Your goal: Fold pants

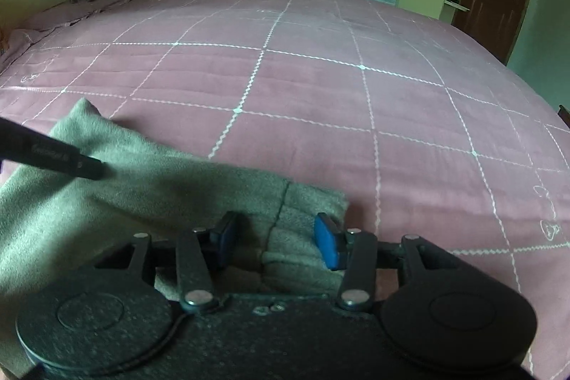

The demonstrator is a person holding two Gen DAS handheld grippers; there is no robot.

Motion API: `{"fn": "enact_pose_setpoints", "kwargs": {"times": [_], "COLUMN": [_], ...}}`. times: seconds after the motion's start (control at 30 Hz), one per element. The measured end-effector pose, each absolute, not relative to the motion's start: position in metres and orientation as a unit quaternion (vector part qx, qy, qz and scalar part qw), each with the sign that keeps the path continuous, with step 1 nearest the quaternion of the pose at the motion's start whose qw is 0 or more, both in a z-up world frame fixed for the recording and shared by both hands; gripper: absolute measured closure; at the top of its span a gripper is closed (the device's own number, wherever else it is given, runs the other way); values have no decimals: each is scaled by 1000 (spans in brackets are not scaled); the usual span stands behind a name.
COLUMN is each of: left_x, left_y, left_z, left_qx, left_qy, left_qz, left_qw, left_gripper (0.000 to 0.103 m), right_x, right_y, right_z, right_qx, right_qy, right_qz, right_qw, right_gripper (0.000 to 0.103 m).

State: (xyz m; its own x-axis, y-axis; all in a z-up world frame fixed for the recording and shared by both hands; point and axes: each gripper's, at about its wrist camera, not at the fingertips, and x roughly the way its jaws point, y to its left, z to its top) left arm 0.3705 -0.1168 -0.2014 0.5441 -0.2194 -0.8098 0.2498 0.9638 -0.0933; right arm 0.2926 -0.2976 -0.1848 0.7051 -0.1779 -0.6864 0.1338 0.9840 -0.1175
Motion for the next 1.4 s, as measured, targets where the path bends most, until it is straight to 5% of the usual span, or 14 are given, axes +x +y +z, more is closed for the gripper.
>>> {"fn": "enact_pose_setpoints", "kwargs": {"times": [0.23, 0.4, 0.57, 0.77, 1.4], "left_x": [364, 368, 332, 270, 220], "left_y": [-130, -121, -116, -102, -90], "left_z": [-200, -187, -194, -200, -182], "left_qx": [33, -8, 16, 11, -5], "left_qy": [450, 451, 449, 446, 443], "left_qz": [-140, -130, -155, -183, -165], "left_qw": [882, 883, 880, 876, 881], "left_gripper": [83, 83, 83, 83, 82], "right_x": [292, 314, 284, 252, 185], "right_y": [-281, -281, -270, -270, -271], "right_z": [-154, -176, -147, -185, -154], "right_qx": [-38, -67, -58, -101, -33], "right_qy": [337, 396, 339, 372, 326], "right_qz": [-80, -95, -77, -70, -85], "right_qw": [937, 911, 936, 920, 941], "right_gripper": [55, 50, 48, 44, 43]}}
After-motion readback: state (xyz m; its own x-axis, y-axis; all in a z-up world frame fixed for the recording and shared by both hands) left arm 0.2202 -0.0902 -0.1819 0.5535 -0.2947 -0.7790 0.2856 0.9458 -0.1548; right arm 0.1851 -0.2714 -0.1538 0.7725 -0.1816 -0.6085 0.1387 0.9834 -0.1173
